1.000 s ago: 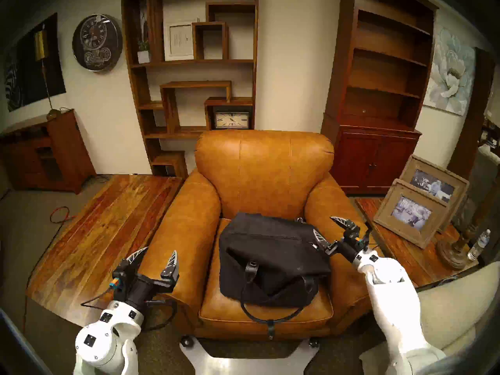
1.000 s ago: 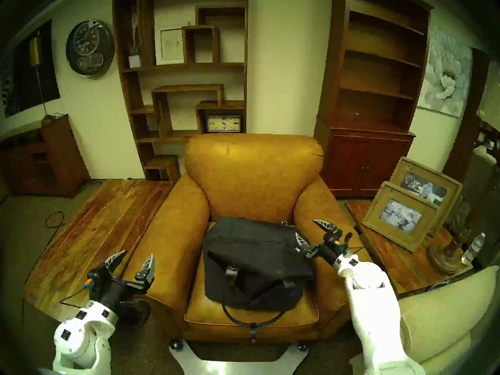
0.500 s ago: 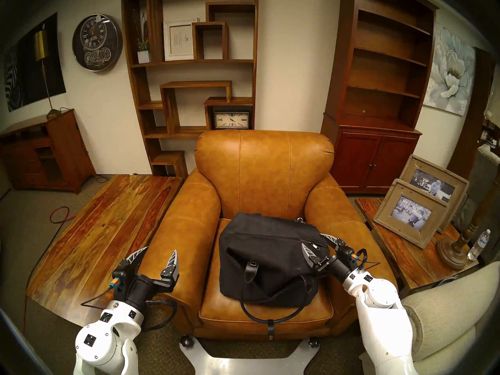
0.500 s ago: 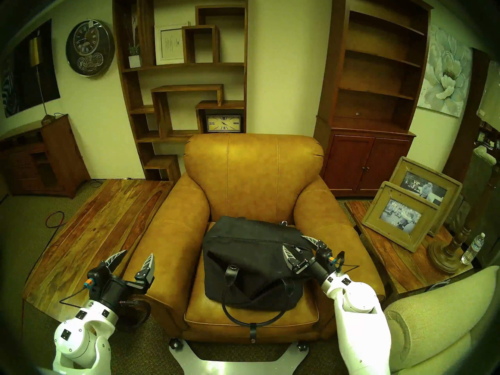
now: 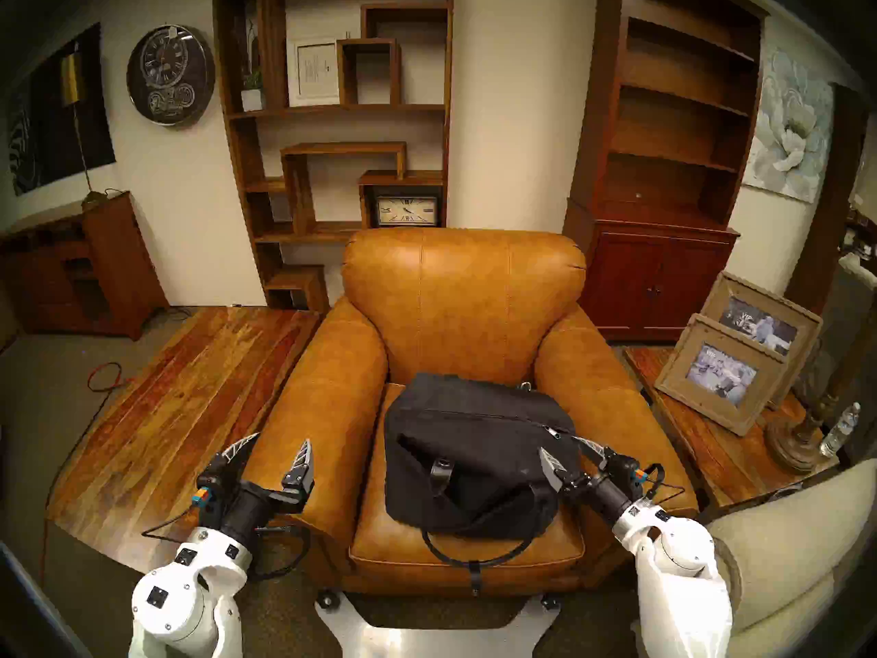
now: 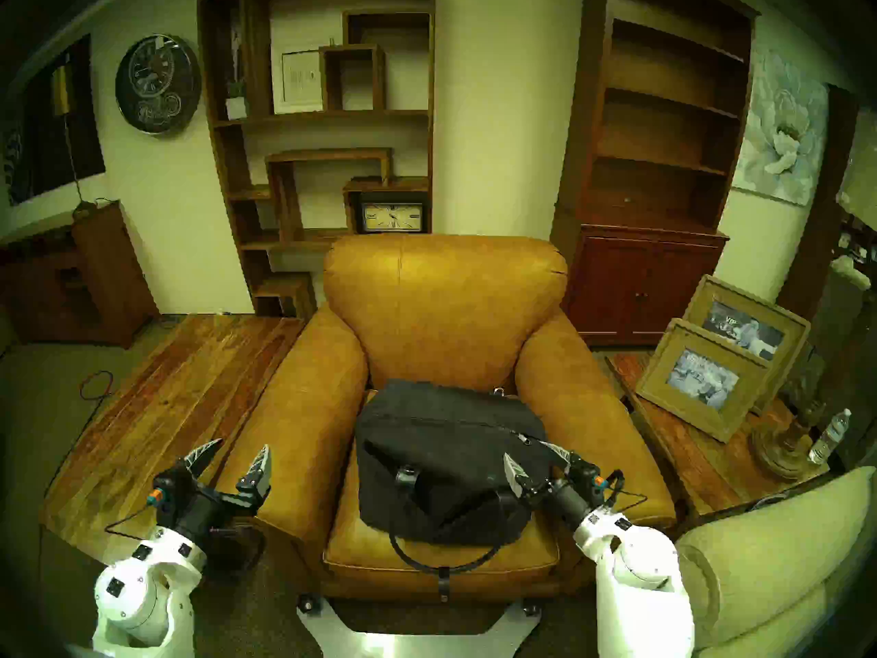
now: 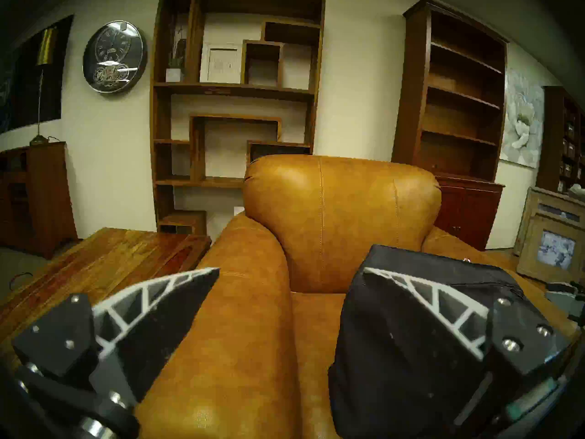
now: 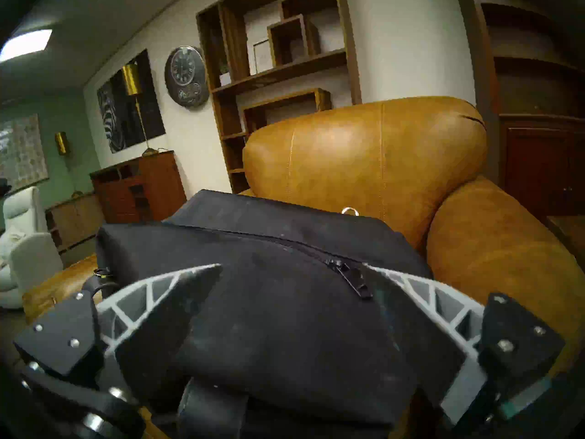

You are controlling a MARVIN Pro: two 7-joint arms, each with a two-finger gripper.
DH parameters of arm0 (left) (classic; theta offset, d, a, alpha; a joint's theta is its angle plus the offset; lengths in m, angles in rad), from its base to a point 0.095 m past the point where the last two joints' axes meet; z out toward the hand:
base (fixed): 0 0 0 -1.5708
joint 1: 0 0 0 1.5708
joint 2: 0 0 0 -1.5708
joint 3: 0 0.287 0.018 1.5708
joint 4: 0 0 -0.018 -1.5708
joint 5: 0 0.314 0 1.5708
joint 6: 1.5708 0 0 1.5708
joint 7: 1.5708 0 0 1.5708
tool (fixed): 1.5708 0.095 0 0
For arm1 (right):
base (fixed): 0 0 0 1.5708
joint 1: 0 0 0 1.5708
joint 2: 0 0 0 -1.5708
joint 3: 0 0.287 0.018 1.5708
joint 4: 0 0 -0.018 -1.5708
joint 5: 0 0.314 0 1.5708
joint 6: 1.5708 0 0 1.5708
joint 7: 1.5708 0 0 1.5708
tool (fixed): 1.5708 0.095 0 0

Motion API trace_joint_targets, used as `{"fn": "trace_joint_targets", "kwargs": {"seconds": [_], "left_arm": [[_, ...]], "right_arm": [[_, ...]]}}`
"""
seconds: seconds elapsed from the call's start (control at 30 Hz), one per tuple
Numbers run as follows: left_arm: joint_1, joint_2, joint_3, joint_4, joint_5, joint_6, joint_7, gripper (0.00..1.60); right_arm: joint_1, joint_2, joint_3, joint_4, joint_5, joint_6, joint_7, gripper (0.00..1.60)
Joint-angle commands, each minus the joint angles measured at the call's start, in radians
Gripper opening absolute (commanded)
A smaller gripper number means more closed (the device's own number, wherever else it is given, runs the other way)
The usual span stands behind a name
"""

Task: Open a bag with a zipper

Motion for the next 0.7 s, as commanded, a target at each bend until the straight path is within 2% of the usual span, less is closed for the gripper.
{"fn": "trace_joint_targets", "kwargs": {"seconds": [0.0,0.13,0.3,0.47,0.67], "left_arm": [[0.006,-0.001,0.000,-0.026,0.002,-0.002,0.000,1.60],[0.008,-0.002,0.000,-0.029,0.003,0.000,0.000,1.60],[0.009,-0.002,0.001,-0.030,0.003,0.001,0.001,1.60],[0.010,-0.002,0.001,-0.030,0.003,0.000,0.001,1.60],[0.010,-0.002,0.001,-0.030,0.003,0.000,0.001,1.60]], "right_arm": [[-0.051,-0.051,0.020,-0.123,0.006,0.111,-0.070,1.60],[-0.059,-0.068,0.023,-0.178,-0.012,0.203,-0.134,1.60],[-0.029,-0.055,0.018,-0.180,-0.017,0.300,-0.169,1.60],[0.018,-0.030,-0.001,-0.138,-0.039,0.329,-0.175,1.60],[0.079,-0.013,-0.020,-0.062,-0.070,0.327,-0.190,1.60]]}}
